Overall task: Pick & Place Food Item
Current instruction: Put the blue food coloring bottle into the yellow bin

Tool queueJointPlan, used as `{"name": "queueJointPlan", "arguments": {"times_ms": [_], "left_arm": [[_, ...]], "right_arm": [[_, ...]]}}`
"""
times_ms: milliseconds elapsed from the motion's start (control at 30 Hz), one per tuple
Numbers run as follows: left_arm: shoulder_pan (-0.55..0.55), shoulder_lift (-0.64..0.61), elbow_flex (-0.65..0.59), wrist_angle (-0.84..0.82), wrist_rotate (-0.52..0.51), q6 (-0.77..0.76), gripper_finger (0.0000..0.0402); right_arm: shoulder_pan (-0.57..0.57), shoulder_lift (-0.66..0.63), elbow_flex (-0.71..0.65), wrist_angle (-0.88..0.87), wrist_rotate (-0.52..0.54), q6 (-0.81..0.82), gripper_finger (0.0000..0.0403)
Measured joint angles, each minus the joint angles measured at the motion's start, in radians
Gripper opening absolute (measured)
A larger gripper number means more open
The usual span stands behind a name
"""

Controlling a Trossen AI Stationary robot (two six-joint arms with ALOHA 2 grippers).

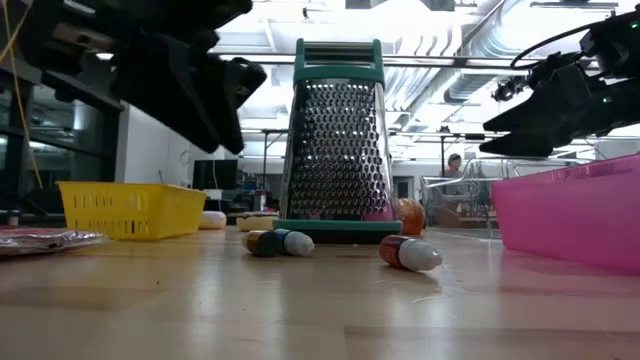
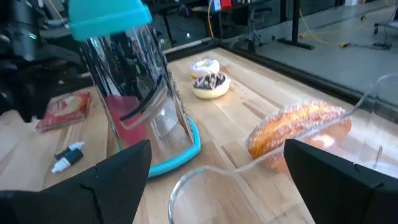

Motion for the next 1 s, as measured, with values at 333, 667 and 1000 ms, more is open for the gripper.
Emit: {"name": "queueJointPlan", "arguments": {"times_ms": [333,667,1000], "left_arm": [[0.027,0.073,0.056,-0.019,0.017,0.029,0.0113],[0.07,0.12,0.055,-0.004,0.06,0.039,0.0113],[0.078,0.122,0.055,-0.029,0.108,0.081,0.0113]], "right_arm": [[0.0,0.023,0.0,0.003,-0.001,0.0,0.0357],[0.0,0.036,0.0,0.0,-0.001,0.0,0.0357],[0.0,0.038,0.0,0.001,0.0,0.0,0.0357]]}}
